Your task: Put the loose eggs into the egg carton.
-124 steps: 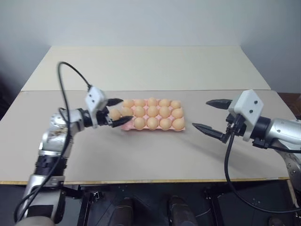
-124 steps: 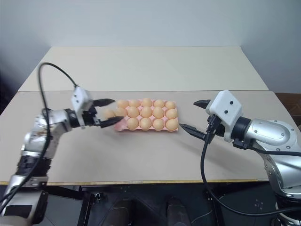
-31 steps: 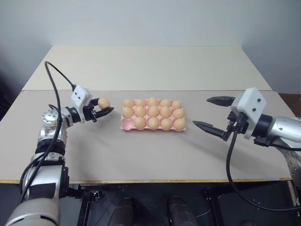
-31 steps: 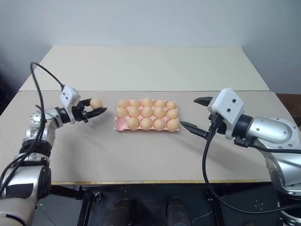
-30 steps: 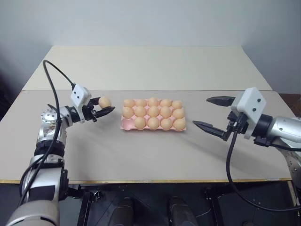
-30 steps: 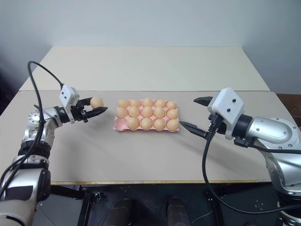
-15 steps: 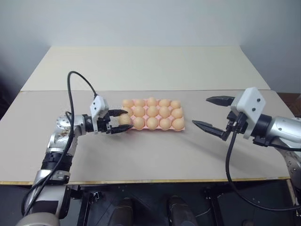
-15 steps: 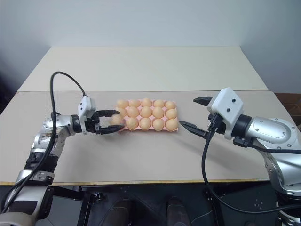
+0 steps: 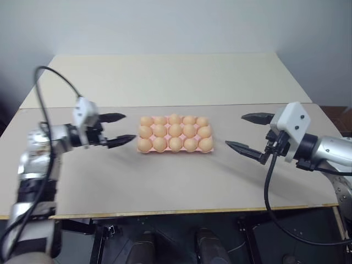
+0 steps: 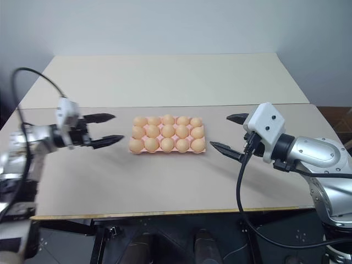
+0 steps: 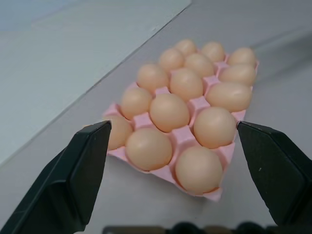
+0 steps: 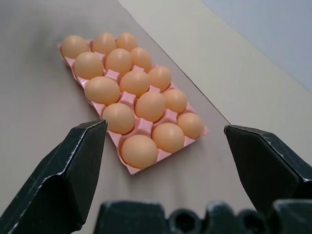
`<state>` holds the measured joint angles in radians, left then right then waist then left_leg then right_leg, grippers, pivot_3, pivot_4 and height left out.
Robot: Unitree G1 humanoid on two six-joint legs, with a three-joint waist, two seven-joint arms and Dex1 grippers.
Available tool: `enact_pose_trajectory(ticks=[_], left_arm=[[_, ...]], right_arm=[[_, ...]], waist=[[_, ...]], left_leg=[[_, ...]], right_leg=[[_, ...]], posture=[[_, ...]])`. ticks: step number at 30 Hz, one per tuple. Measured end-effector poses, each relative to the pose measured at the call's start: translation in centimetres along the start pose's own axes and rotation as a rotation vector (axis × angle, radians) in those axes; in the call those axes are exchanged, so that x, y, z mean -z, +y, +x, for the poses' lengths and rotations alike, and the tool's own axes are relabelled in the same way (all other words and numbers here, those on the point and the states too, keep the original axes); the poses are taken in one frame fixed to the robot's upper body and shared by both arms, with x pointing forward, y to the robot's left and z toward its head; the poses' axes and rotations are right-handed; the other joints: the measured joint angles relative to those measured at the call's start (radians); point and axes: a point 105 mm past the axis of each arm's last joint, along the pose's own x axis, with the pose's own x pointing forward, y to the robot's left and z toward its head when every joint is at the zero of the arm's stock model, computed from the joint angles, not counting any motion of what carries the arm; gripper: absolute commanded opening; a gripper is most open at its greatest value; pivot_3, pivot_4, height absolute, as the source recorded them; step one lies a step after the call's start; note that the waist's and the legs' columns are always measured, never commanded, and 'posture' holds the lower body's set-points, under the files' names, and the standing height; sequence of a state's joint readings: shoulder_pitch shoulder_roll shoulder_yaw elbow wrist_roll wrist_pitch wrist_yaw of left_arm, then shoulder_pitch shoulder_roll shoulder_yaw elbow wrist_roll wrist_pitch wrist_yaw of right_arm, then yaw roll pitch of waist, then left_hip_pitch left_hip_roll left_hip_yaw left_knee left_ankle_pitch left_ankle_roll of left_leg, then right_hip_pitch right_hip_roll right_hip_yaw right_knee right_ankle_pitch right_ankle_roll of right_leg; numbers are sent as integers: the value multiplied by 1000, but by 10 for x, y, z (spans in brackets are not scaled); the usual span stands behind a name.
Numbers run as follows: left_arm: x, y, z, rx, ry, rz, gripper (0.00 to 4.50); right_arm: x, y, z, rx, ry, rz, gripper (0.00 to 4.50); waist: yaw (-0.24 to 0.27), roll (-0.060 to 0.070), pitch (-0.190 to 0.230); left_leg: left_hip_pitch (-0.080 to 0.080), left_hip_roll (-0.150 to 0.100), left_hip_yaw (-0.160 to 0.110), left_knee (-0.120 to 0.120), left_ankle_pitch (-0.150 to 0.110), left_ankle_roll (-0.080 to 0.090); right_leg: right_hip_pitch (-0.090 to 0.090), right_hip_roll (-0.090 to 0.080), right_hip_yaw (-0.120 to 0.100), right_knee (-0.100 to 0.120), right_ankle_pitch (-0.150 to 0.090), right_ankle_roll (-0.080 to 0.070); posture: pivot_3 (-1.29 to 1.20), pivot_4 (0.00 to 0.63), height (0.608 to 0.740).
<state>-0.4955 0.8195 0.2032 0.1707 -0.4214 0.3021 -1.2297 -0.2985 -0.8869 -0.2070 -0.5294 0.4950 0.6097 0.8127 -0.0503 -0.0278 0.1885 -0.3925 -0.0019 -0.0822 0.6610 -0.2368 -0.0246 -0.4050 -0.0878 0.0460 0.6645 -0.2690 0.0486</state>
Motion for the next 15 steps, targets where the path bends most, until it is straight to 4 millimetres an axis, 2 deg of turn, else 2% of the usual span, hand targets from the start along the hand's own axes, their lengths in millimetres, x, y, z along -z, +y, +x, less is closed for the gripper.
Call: enact_pose_trajectory(ticks=[6,8,12,15], left_arm=[[6,-24,-56,-105,92,-45,4478],[6,-33,-67,-136,96,-74,4478],[-5,-44,-76,-203,26,-134,4478],[-2,-49,-74,-224,38,-172,4478]], right_arm=[[8,-9,-5,-11,8,37,4500],[12,-14,-8,5,9,65,4500],[19,-13,-9,8,15,98,4500],[24,-10,-9,6,24,113,4500]], waist=[[7,0,0],[10,0,0],[21,0,0],[22,0,0]], left_leg=[[1,0,0,0,0,0],[1,1,0,0,0,0],[2,0,0,0,0,0],[2,0,1,0,0,0]], right_leg=[[1,0,0,-1,0,0],[1,0,0,-1,0,0],[3,-1,0,-1,0,0],[3,-1,0,-1,0,0]], posture=[[0,150,740],[0,150,740],[0,150,740],[0,150,740]])
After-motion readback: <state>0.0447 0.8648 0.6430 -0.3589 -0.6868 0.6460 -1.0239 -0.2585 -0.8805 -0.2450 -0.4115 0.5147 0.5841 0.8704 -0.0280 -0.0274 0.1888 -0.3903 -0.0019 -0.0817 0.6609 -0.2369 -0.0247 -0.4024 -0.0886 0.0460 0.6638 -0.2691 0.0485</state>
